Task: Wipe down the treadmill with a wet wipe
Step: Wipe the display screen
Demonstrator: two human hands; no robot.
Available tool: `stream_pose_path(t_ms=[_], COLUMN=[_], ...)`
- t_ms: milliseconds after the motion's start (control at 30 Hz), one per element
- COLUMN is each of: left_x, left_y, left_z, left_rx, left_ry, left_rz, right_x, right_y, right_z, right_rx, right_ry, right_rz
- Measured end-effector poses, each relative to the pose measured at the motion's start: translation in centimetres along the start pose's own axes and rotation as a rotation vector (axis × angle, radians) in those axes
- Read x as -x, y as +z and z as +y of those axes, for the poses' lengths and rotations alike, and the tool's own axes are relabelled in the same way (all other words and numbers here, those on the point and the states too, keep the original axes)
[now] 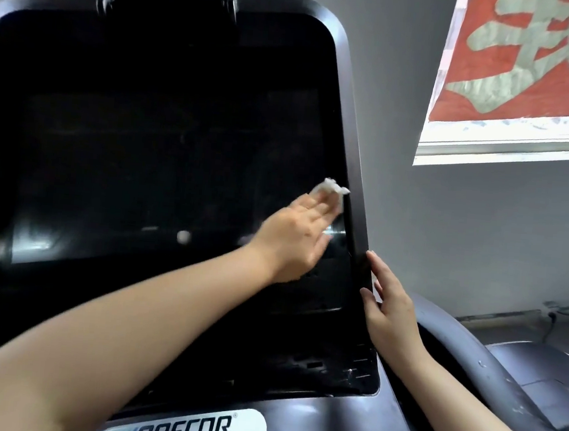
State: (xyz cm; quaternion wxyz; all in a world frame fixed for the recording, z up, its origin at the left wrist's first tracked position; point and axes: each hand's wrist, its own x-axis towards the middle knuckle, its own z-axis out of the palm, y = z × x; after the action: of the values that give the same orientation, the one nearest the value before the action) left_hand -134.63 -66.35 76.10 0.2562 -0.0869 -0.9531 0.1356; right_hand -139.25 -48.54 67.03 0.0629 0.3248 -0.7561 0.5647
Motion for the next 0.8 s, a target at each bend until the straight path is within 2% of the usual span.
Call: stream_pose_path(t_ms=[100, 267, 300, 367, 467, 533, 667, 800], left_x=[1.7, 5.6, 5.1, 2.8, -0.8, -1.6, 0.8, 2.7], left_y=[0.4, -1.0, -1.3, -2.3, -2.5, -1.6, 0.5, 2.0], left_z=[1.4, -2.0, -3.0, -4.3, -3.8, -2.2, 2.1, 4.2], left_rx=[0.006, -0.111, -0.151, -0.215, -0.175, -0.129, 0.0, 0.045], left_ry=[0.05, 0.31, 0.31, 0.178, -0.101, -0.162, -0.055, 0.025], left_rz=[-0.047, -0.118, -0.124, -0.086, -0.034, 0.004, 0.05, 0.021], right_x=[-0.1, 0.0, 0.1, 0.1, 0.1, 0.1, 0.1, 0.3], right_y=[0.3, 0.4, 0.4, 0.4, 0.4, 0.2, 0.2, 0.5], right_z=[0.0, -0.1, -0.1, 0.0, 0.0, 0.0, -0.1, -0.3], right_rx=[0.0, -0.004, -0.011, -0.025, -0.04, -0.051, -0.042, -0.009], right_ry=[0.005, 0.024, 0.032, 0.057, 0.089, 0.099, 0.077, 0.068], right_rz=[0.014, -0.001, -0.007, -0.019, -0.012, -0.012, -0.006, 0.019])
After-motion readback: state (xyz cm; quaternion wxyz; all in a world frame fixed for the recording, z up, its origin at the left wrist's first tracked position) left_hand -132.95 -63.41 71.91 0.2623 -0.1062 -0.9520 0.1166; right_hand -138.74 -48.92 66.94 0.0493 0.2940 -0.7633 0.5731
